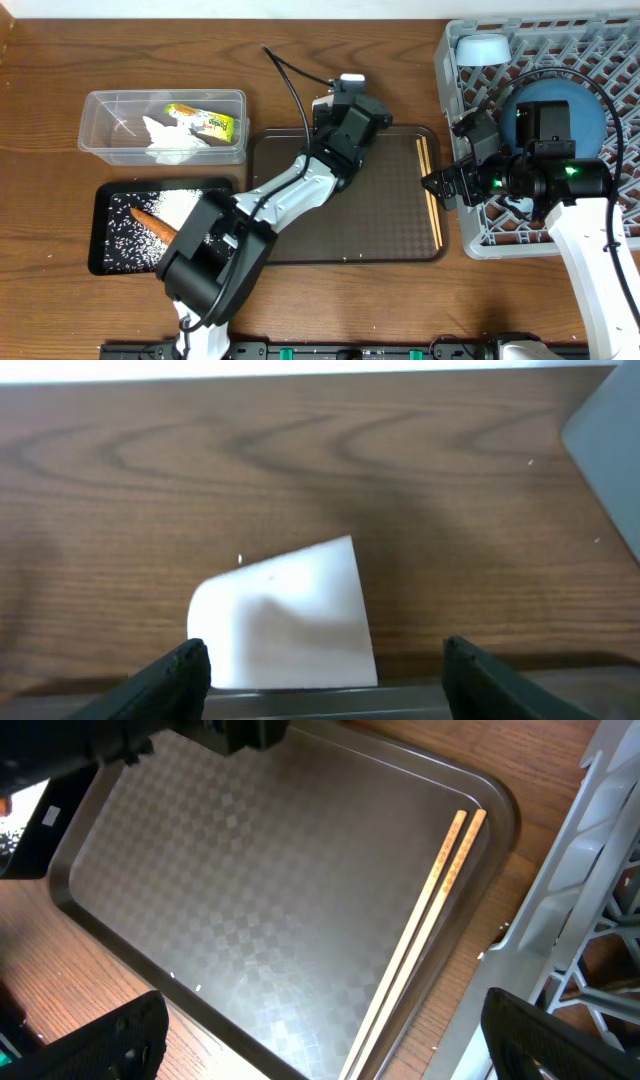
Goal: Sort waste into correct bins and load items into the dishwasher rack
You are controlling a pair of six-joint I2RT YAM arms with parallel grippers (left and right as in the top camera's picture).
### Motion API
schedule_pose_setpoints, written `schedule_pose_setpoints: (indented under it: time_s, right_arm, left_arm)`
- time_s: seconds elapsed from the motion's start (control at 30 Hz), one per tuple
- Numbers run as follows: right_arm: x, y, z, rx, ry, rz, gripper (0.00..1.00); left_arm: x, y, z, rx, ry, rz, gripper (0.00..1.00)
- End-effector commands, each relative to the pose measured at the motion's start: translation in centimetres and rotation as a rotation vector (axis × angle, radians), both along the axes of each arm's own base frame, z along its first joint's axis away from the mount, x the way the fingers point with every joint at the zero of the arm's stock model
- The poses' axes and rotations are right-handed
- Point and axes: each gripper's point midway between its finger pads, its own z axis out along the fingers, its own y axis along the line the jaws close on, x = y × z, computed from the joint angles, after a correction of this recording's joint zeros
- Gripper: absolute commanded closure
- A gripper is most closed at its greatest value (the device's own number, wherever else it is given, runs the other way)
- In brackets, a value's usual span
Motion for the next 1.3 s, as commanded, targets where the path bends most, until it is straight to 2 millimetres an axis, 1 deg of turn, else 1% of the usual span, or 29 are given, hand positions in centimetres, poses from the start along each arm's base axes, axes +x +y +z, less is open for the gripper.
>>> schedule_pose_setpoints:
  time_s: [0.0, 0.17, 0.27, 0.33, 0.47, 0.57, 0.6, 0.67, 0.7, 0.73, 0.8, 0.83, 0.93, 1.07, 1.13, 1.17, 1.2, 1.23, 1.27]
  right_arm:
    - [0.2, -0.1, 1.1, 0.007, -0.029, -0.006, 0.01]
    - [0.2, -0.1, 1.1, 0.007, -0.029, -0.006, 0.01]
    - [0.2, -0.1, 1.1, 0.007, -0.029, -0.006, 0.01]
    - [0.2, -0.1, 1.1, 0.007, -0.029, -0.006, 0.01]
    - [0.2, -0.1, 1.1, 0.007, -0.029, -0.006, 0.01]
    - [0.2, -0.1, 1.1, 0.007, -0.029, -0.006, 0.01]
    - [0.2, -0.1, 1.1, 0.007, -0.029, -0.006, 0.01]
    - [0.2, -0.1, 1.1, 0.007, -0.029, -0.006, 0.01]
    - [0.2, -0.1, 1.1, 0.007, -0.029, -0.006, 0.01]
    - [0.2, -0.1, 1.1, 0.007, -0.029, -0.006, 0.01]
    - [0.2, -0.1, 1.1, 0.007, -0.029, -0.006, 0.01]
    - [0.2, -0.1, 1.1, 0.007, -0.029, -0.006, 0.01]
    - [0.2, -0.1, 1.1, 0.007, -0.029, -0.006, 0.01]
    - [0.2, -0.1, 1.1, 0.007, -0.029, -0.006, 0.01]
    - [0.2, -0.1, 1.1, 0.007, -0.029, -0.006, 0.01]
    - [0.2, -0.1, 1.1, 0.007, -0.029, -0.006, 0.01]
    - [0.2, -0.1, 1.1, 0.007, -0.029, -0.006, 0.01]
    - [0.2, -0.1, 1.1, 0.007, -0.029, -0.006, 0.01]
    - [0.2, -0.1, 1.1, 0.007, -0.029, -0.006, 0.01]
  left_arm:
    - [0.1, -0.6, 0.1, -0.056, -0.006, 0.04, 0.24]
    - [-0.5, -1.6, 0.0, -0.072, -0.004, 0.029, 0.22]
    - [-0.5, -1.6, -0.5, -0.068, 0.003, 0.031, 0.22]
    - [-0.5, -1.6, -1.4, -0.057, 0.016, 0.032, 0.22]
    - [-0.6, -1.4, -3.7, -0.024, 0.047, 0.038, 0.22]
    - [-0.5, -0.4, -4.5, 0.022, 0.041, 0.079, 0.23]
    - [-0.5, 0.1, -4.5, 0.044, 0.036, 0.096, 0.3]
    - [-0.5, 0.9, -4.3, 0.091, 0.023, 0.117, 0.53]
    - [-0.4, 1.0, -4.2, 0.113, 0.019, 0.111, 0.63]
    - [-0.4, 1.1, -4.1, 0.136, 0.017, 0.102, 0.71]
    - [-0.4, 1.5, -3.6, 0.177, 0.007, 0.099, 0.91]
    - [-0.4, 1.6, -3.2, 0.186, 0.001, 0.104, 0.94]
    - [-0.6, 2.0, -1.6, 0.188, -0.014, 0.114, 0.94]
    - [-0.8, 2.1, 1.6, 0.147, -0.051, 0.119, 0.94]
    - [-0.9, 1.4, 3.1, 0.083, -0.058, 0.09, 0.93]
    - [-1.1, 0.5, 3.7, 0.037, -0.052, 0.048, 0.76]
    - [-1.3, -0.4, 4.3, -0.005, -0.047, 0.006, 0.52]
    - [-1.5, -1.3, 4.8, -0.048, -0.042, -0.03, 0.39]
    - [-1.7, -2.0, 5.2, -0.093, -0.037, -0.059, 0.34]
